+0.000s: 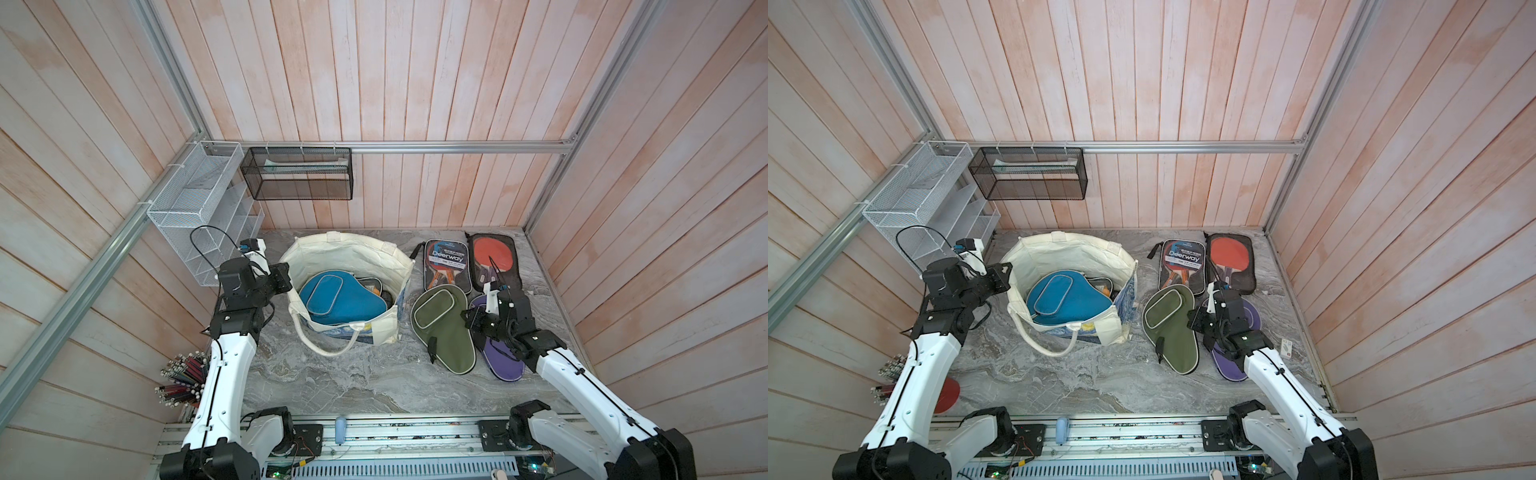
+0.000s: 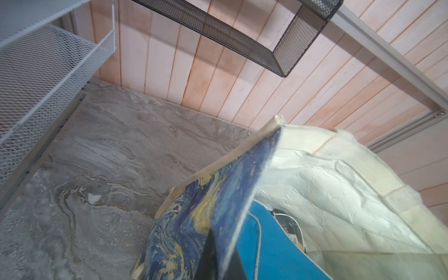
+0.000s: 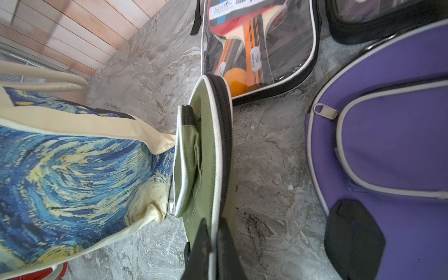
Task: Remove the ping pong set from the canvas bag
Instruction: Place the ping pong set at the center of the board.
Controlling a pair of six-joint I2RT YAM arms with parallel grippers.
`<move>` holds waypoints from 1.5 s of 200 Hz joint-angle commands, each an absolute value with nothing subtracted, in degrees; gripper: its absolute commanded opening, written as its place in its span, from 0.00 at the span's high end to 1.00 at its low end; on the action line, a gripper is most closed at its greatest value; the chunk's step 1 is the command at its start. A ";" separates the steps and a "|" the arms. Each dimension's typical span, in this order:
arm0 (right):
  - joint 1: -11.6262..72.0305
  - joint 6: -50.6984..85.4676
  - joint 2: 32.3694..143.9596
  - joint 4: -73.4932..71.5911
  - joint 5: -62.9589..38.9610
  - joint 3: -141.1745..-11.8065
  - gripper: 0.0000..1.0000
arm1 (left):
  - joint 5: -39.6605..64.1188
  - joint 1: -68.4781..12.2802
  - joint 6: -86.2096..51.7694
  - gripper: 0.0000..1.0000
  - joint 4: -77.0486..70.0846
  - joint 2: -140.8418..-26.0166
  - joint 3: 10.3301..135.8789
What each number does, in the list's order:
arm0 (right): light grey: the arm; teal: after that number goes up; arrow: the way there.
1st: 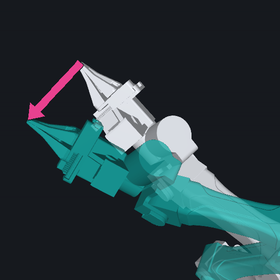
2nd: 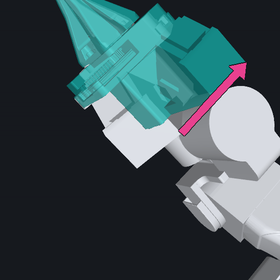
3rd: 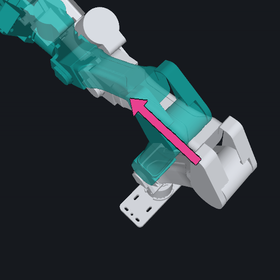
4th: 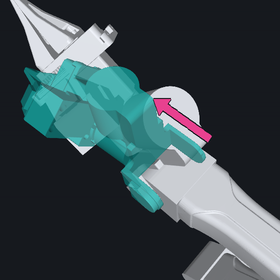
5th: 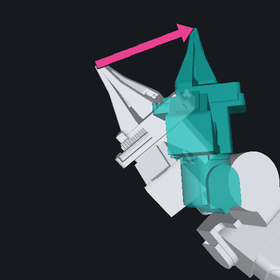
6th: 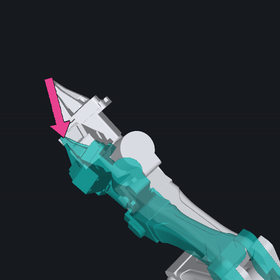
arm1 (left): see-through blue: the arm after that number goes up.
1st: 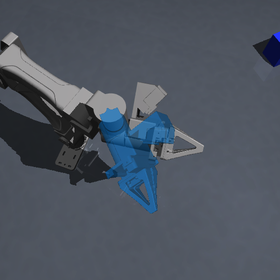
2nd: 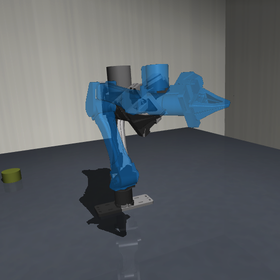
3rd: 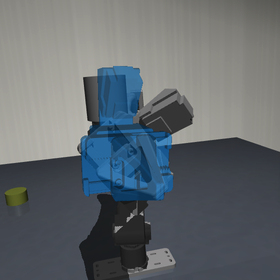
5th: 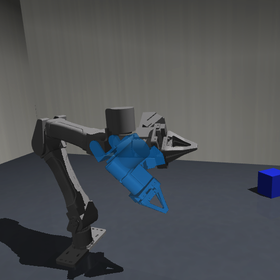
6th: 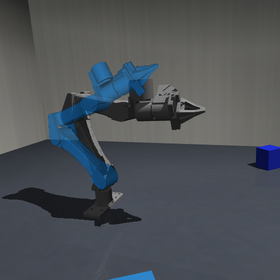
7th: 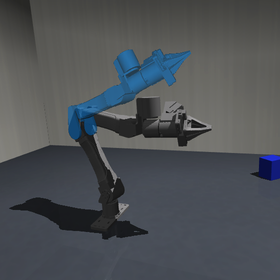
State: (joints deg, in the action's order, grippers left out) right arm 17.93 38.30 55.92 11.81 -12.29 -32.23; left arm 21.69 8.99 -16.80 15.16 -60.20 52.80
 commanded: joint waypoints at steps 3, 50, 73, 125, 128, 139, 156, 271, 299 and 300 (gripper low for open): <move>19.19 41.72 57.07 4.85 -12.20 -29.80 1.00 | 26.81 9.32 -17.48 1.00 4.26 -58.71 53.04; 19.72 40.17 57.08 8.03 -6.92 -27.87 1.00 | 27.06 9.32 -17.40 1.00 4.45 -58.52 52.92; 19.69 37.97 57.24 12.12 -3.20 -28.60 1.00 | 27.25 9.36 -17.57 1.00 4.13 -58.62 52.84; 19.69 37.57 62.86 10.14 -4.37 -27.81 1.00 | 27.87 9.32 -18.39 1.00 3.33 -58.71 52.20; 19.69 37.61 63.04 9.99 -4.41 -27.71 1.00 | 27.86 9.29 -18.45 1.00 3.38 -58.63 52.29; 19.69 37.55 63.53 9.76 -4.23 -27.60 1.00 | 27.79 9.34 -18.31 1.00 3.59 -58.56 52.25; 19.69 37.11 63.72 10.39 -3.65 -27.83 0.94 | 27.60 9.32 -18.11 1.00 3.95 -58.40 52.38; 19.77 14.33 70.37 23.81 -10.61 -56.04 0.01 | 30.60 9.40 -16.78 1.00 5.07 -56.73 51.11; 22.96 4.16 79.55 26.00 -19.81 -71.80 0.01 | 30.96 9.32 -16.84 1.00 8.70 -55.91 50.87; 23.17 3.75 79.90 26.01 -19.88 -72.81 0.01 | 30.91 9.32 -16.90 1.00 8.88 -55.91 50.84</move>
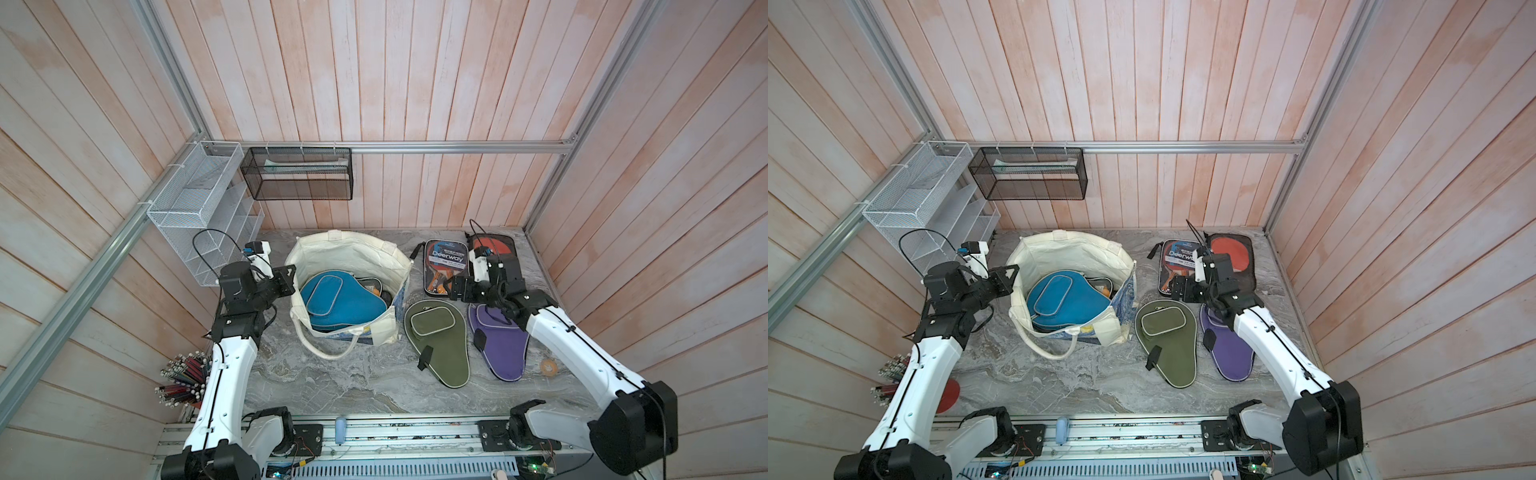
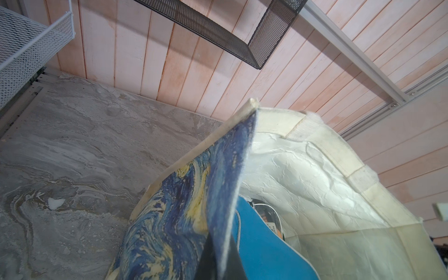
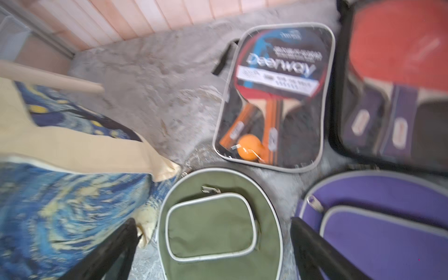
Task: Remove the ping pong set from the canvas bag
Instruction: Place the ping pong set at the center of the board, then pick up the ping pong set from the canvas bag.
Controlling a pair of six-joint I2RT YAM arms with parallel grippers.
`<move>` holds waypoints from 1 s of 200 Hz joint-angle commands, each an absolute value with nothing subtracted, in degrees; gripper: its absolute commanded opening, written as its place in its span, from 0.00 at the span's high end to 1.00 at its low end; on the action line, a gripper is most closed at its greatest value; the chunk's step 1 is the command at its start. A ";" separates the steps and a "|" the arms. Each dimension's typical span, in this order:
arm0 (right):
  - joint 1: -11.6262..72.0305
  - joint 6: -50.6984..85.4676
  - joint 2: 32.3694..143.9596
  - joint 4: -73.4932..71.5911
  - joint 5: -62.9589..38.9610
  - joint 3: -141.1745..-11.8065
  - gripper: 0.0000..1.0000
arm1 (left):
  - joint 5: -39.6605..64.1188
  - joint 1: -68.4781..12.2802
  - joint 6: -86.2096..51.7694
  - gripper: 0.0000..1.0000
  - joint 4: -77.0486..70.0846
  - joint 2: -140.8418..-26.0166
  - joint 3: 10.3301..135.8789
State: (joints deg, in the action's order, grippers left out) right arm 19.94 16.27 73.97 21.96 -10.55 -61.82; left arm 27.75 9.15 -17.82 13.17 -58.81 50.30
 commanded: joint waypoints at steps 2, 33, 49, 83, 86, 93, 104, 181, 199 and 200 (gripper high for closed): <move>23.33 3.00 80.66 26.08 -20.15 -74.26 0.01 | 30.86 9.32 -16.93 1.00 9.18 -55.90 50.77; 35.13 -4.74 90.99 25.85 -20.73 -90.62 0.01 | 30.19 9.32 -17.57 1.00 12.74 -53.80 48.34; 39.58 -7.30 95.72 26.33 -21.90 -97.47 0.02 | 29.45 9.35 -17.76 1.00 13.96 -52.36 47.41; 45.51 -11.26 102.90 29.79 -26.60 -107.70 0.00 | 28.89 9.32 -18.22 1.00 16.23 -50.98 46.77; 45.98 -11.54 103.97 30.53 -27.05 -108.87 0.00 | 28.91 9.32 -18.24 1.00 16.34 -50.90 46.72; 46.54 -12.00 105.62 31.93 -27.89 -110.59 0.00 | 28.87 9.34 -18.22 1.00 16.58 -50.88 46.52; 47.26 -12.41 109.00 34.18 -28.68 -113.48 0.00 | 28.74 9.32 -18.31 1.00 16.57 -50.88 46.07; 47.89 -7.54 132.28 47.70 -27.87 -130.78 0.00 | 29.22 9.35 -18.56 1.00 14.15 -50.87 44.61; 47.66 -5.34 133.96 47.21 -27.99 -130.78 0.01 | 30.02 9.41 -18.95 1.00 12.89 -50.73 44.30; 47.65 -5.26 134.08 47.20 -27.97 -130.78 0.01 | 30.04 9.36 -18.97 1.00 12.78 -50.72 44.25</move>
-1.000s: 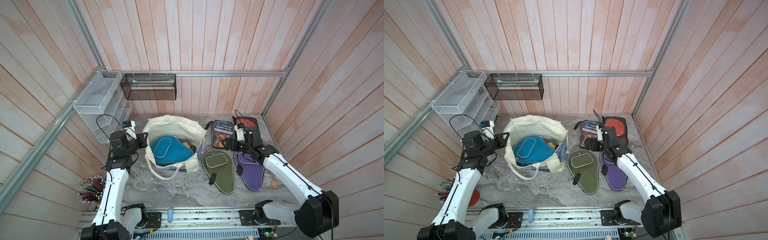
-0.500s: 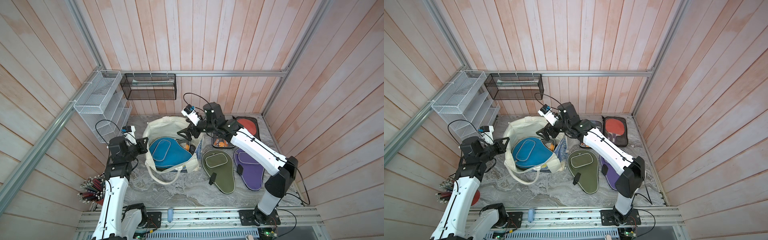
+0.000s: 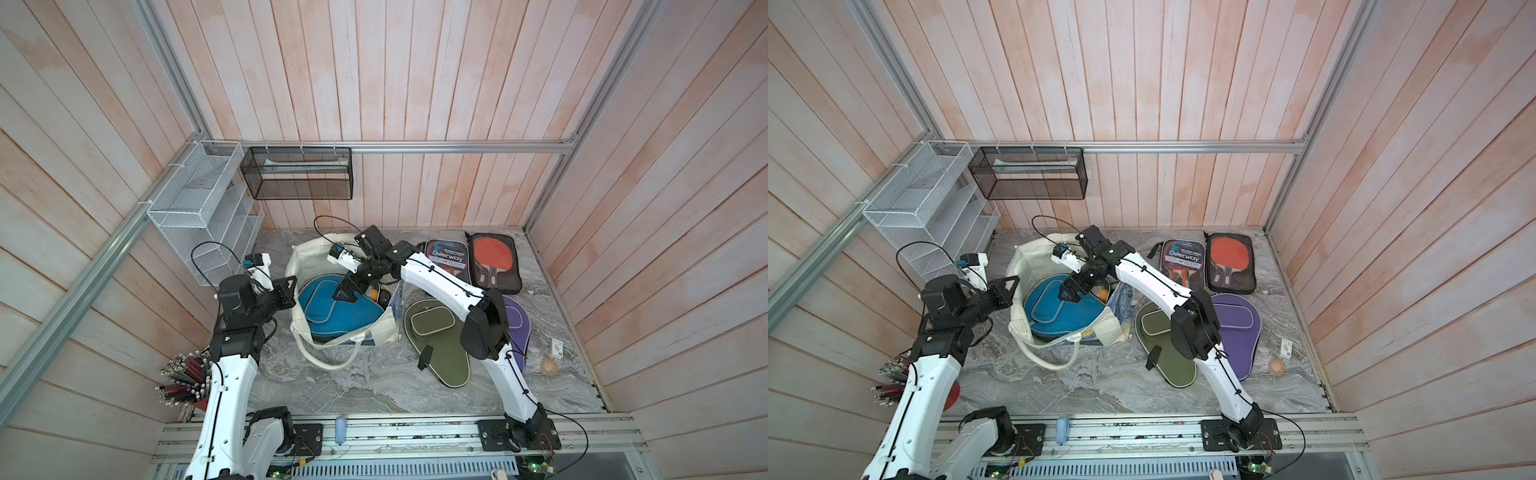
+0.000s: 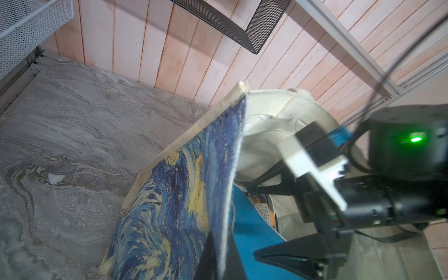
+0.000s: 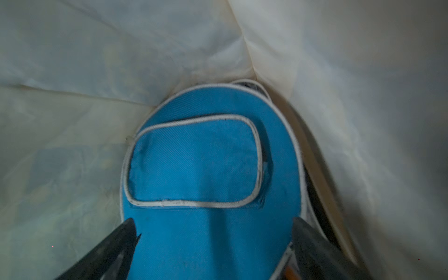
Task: Remove the ping pong set from the canvas bag
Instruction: Pick up the ping pong set from the canvas bag.
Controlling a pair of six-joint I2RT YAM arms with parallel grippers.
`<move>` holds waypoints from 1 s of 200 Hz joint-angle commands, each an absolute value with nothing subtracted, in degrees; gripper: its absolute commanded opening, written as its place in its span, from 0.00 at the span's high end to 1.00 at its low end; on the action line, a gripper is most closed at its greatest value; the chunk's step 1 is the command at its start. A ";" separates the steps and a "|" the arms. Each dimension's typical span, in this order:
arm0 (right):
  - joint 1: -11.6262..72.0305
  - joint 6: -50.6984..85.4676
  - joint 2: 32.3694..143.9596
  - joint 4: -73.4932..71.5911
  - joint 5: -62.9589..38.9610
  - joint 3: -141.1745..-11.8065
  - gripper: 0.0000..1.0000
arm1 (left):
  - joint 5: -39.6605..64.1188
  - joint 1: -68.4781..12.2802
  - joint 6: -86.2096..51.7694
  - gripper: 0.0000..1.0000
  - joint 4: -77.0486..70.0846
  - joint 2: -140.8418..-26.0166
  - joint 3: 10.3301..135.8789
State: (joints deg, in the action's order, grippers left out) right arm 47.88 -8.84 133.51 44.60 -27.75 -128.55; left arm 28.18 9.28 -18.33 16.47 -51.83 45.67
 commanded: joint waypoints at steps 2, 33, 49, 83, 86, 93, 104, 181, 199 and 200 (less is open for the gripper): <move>47.60 -5.01 134.24 47.20 -27.84 -130.78 0.01 | 30.10 9.39 -18.98 1.00 12.71 -50.74 44.29; 47.20 -2.90 136.23 48.13 -26.39 -130.69 0.02 | 30.50 9.40 -18.80 1.00 12.32 -51.34 44.82; 47.19 -3.08 136.05 48.44 -23.84 -130.37 0.01 | 30.65 9.40 -18.86 1.00 12.13 -51.39 44.75; 46.86 -0.52 133.32 43.33 -13.85 -128.51 0.00 | 30.94 9.38 -19.47 1.00 11.52 -51.14 44.04; 46.78 -0.21 133.12 42.85 -13.50 -128.42 0.00 | 30.94 9.39 -19.55 1.00 11.51 -51.15 43.97; 46.59 0.53 132.79 41.66 -12.52 -128.28 0.00 | 31.02 9.40 -19.51 1.00 11.38 -51.10 43.95; 46.28 0.96 132.50 40.30 -11.62 -128.40 0.00 | 31.03 9.39 -19.53 1.00 11.35 -51.06 43.95; 43.77 -1.80 140.43 49.70 -34.90 -132.94 0.01 | 31.02 9.40 -19.63 1.00 10.92 -51.12 43.77; 43.94 -2.37 139.70 49.98 -35.55 -129.09 0.01 | 31.28 9.40 -19.80 1.00 10.56 -51.37 43.70; 43.94 -2.37 139.64 49.91 -35.57 -128.84 0.01 | 31.33 9.36 -19.83 1.00 10.51 -51.40 43.69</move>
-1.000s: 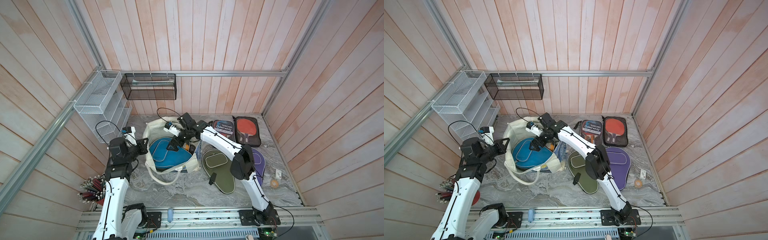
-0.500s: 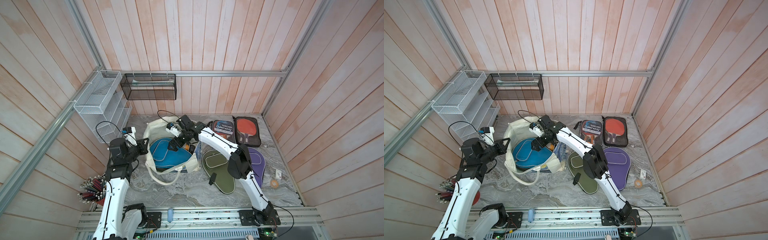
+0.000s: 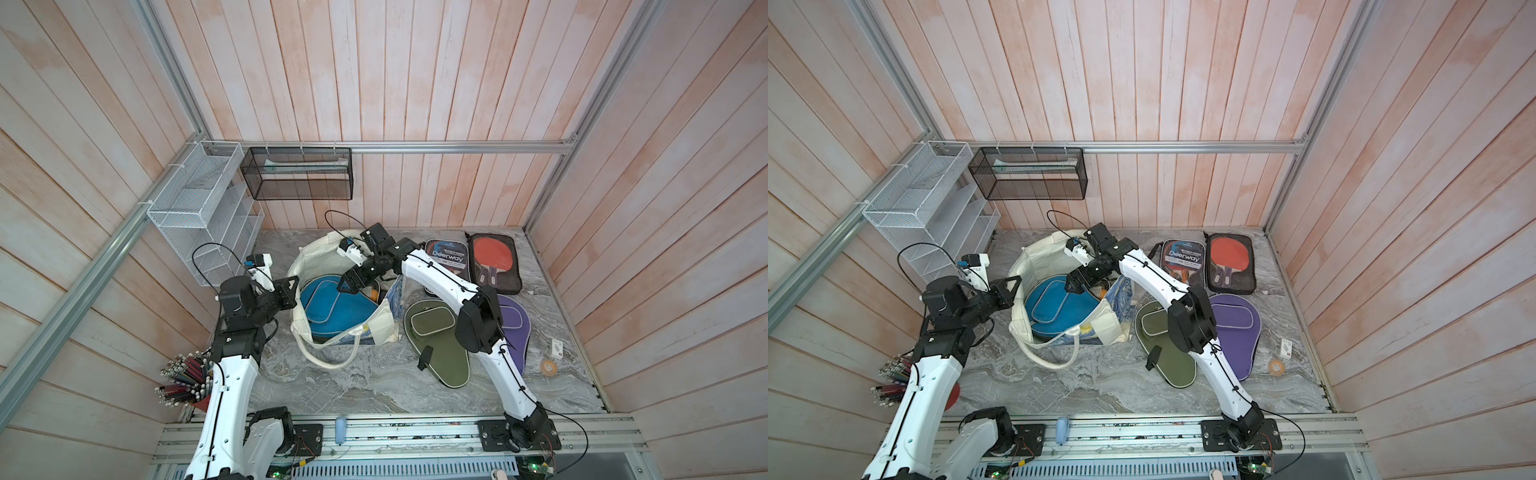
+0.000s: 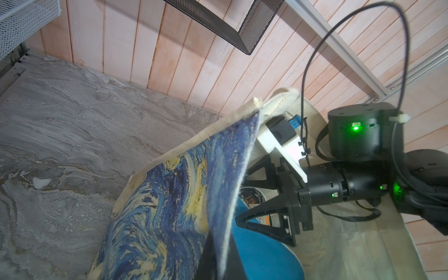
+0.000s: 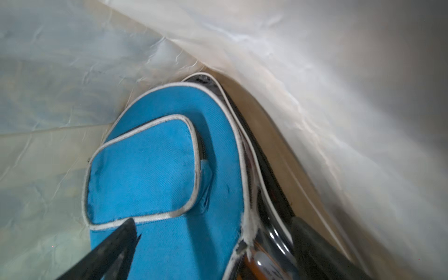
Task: Remove the ping pong set from the canvas bag
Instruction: Pick up the ping pong set from the canvas bag.
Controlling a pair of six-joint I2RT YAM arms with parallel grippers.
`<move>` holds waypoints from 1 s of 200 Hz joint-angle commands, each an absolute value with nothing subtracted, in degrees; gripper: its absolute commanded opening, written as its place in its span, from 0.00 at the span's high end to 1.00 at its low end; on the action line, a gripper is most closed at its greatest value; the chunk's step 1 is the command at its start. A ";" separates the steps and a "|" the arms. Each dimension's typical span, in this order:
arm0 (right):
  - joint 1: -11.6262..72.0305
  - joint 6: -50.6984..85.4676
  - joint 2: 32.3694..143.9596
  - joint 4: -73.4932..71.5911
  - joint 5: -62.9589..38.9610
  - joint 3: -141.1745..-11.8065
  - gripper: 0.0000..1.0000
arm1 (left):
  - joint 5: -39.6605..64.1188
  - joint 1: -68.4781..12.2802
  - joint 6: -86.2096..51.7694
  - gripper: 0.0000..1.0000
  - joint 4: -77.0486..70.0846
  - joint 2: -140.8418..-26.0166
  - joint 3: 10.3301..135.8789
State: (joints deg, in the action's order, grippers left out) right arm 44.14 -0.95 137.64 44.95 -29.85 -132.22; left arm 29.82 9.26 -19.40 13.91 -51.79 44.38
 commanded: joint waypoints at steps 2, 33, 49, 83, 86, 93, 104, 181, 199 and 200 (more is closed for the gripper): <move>43.97 -2.37 139.48 49.79 -35.66 -128.43 0.01 | 31.36 9.33 -19.90 1.00 10.47 -51.41 43.68; 44.03 -3.07 138.25 49.55 -35.39 -125.77 0.03 | 31.81 9.36 -20.38 1.00 9.56 -52.02 43.68; 44.12 -3.34 138.01 49.35 -36.51 -125.82 0.12 | 31.90 9.32 -20.40 1.00 9.62 -52.02 43.85; 44.04 -3.24 137.20 49.09 -38.91 -127.59 0.69 | 31.73 9.40 -20.45 1.00 10.00 -51.67 43.86; 44.03 -3.18 137.06 49.05 -38.93 -127.69 0.75 | 31.73 9.37 -20.43 1.00 10.01 -51.61 43.85; 44.03 -2.86 136.65 48.64 -38.94 -127.87 0.87 | 31.73 9.39 -20.47 1.00 9.98 -51.58 43.78; 44.03 -2.25 135.83 47.93 -39.07 -127.84 0.97 | 31.82 9.38 -20.49 1.00 9.86 -51.52 43.68; 43.95 -0.57 125.29 42.40 -38.19 -128.91 1.00 | 32.48 9.34 -21.18 1.00 8.83 -51.61 43.25; 43.73 -0.03 122.33 39.86 -38.09 -128.94 1.00 | 32.35 9.32 -21.06 1.00 8.85 -51.48 43.33; 43.73 -0.03 122.33 39.86 -38.09 -128.94 1.00 | 32.34 9.32 -21.03 1.00 8.82 -51.49 43.33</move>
